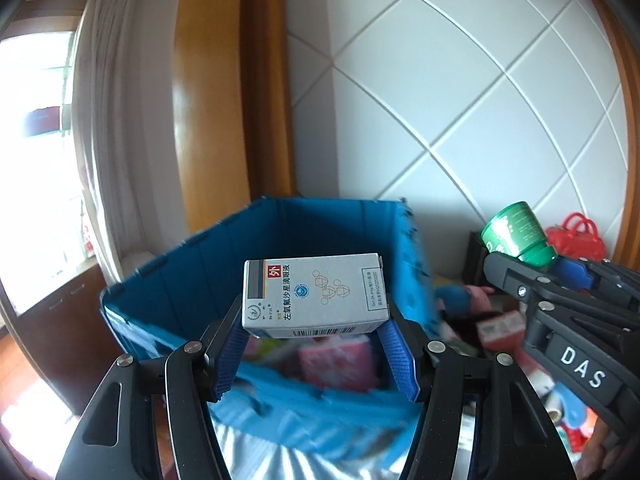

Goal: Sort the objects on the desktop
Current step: 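Carry white box with left tool while right tool carries green jar to crate, then lower white box and green jar into the crate and open both tools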

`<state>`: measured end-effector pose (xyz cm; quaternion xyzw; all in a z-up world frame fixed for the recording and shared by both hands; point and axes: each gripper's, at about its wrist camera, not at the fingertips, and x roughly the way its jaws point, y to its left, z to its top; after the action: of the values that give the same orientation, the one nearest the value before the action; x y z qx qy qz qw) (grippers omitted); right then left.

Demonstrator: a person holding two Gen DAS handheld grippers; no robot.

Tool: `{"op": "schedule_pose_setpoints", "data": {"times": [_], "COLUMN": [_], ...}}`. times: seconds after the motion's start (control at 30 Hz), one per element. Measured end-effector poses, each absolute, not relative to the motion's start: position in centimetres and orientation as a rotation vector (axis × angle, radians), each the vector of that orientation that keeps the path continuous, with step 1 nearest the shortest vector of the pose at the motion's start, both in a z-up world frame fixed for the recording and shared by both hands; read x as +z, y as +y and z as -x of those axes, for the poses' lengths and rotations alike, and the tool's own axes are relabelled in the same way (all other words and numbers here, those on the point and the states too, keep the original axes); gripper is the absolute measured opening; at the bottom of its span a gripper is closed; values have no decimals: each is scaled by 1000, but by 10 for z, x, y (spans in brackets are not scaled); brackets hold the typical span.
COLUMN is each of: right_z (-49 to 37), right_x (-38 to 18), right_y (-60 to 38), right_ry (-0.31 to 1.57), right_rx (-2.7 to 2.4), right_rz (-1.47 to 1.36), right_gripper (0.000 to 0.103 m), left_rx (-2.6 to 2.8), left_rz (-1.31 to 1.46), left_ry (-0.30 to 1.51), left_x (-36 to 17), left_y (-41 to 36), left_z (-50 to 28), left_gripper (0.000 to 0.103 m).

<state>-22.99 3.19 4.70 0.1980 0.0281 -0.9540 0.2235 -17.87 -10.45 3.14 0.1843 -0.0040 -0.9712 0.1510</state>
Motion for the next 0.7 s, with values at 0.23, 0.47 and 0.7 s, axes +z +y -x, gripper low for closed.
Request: {"op": "schedule_pose_setpoints", "data": {"times": [0.23, 0.47, 0.7], "right_z": [270, 303, 321], "right_x": [40, 29, 19], "right_y": [-46, -80, -90], "right_ry": [72, 66, 69], "right_rx": [-2596, -2598, -2608], "right_rz": [-569, -631, -669], "right_gripper": [41, 41, 41], "left_rx": [-2734, -2730, -2729], "left_rz": [-583, -674, -742], "left_ry": [0, 35, 46], "left_x": [24, 11, 4], "left_y": [-189, -233, -245], "left_z": [225, 278, 310], "left_gripper": [62, 62, 62]}}
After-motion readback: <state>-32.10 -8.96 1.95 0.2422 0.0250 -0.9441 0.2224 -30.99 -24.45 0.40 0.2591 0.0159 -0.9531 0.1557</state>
